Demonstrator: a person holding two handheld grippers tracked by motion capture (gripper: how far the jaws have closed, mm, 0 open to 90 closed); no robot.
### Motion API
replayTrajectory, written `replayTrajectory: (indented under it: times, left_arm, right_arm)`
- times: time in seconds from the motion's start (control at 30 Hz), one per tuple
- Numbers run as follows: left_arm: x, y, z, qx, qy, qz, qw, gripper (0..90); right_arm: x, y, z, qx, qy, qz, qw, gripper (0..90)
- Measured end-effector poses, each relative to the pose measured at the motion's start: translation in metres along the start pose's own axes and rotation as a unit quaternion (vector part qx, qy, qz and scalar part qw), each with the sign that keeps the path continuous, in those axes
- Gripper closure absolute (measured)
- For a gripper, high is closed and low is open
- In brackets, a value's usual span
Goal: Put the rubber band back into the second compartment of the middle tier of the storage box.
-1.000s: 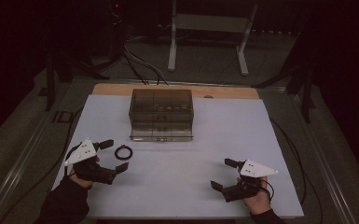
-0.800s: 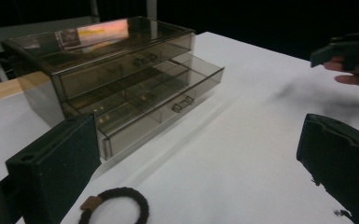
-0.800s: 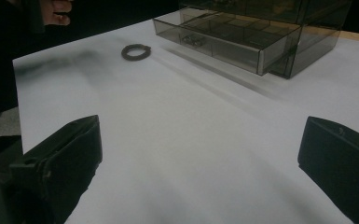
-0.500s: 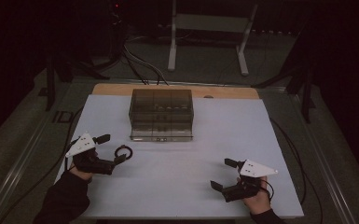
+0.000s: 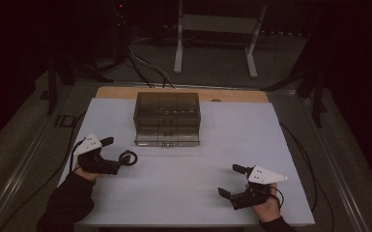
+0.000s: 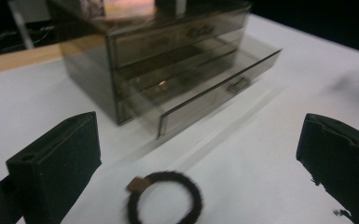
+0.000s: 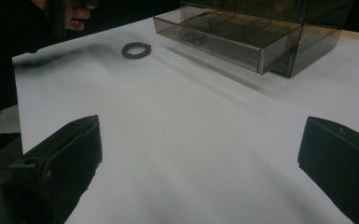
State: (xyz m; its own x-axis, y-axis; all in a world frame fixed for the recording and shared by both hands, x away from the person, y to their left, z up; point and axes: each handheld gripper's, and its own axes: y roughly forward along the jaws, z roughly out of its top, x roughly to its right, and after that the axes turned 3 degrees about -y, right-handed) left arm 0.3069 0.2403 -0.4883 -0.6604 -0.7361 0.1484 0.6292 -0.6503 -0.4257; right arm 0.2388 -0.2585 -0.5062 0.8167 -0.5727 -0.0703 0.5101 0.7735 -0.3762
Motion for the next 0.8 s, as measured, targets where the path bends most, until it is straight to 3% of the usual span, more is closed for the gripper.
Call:
replayTrajectory:
  times: [0.33,0.47,0.8]
  left_arm:
    - [-0.013,0.009,-0.012,-0.039,-0.017,0.026,0.9988,1.0]
    - [-0.017,0.010,-0.015,-0.042,-0.031,0.028,0.9982,3.5]
    - [-0.018,0.015,-0.016,-0.088,-0.051,0.037,0.9941,11.3]
  right_arm:
    - [0.000,-0.001,0.000,0.001,0.002,0.000,1.0000,0.0]
    - [0.000,-0.001,0.000,0.000,0.003,0.000,1.0000,0.0]
    - [0.000,-0.001,0.000,0.001,0.004,0.000,1.0000,0.0]
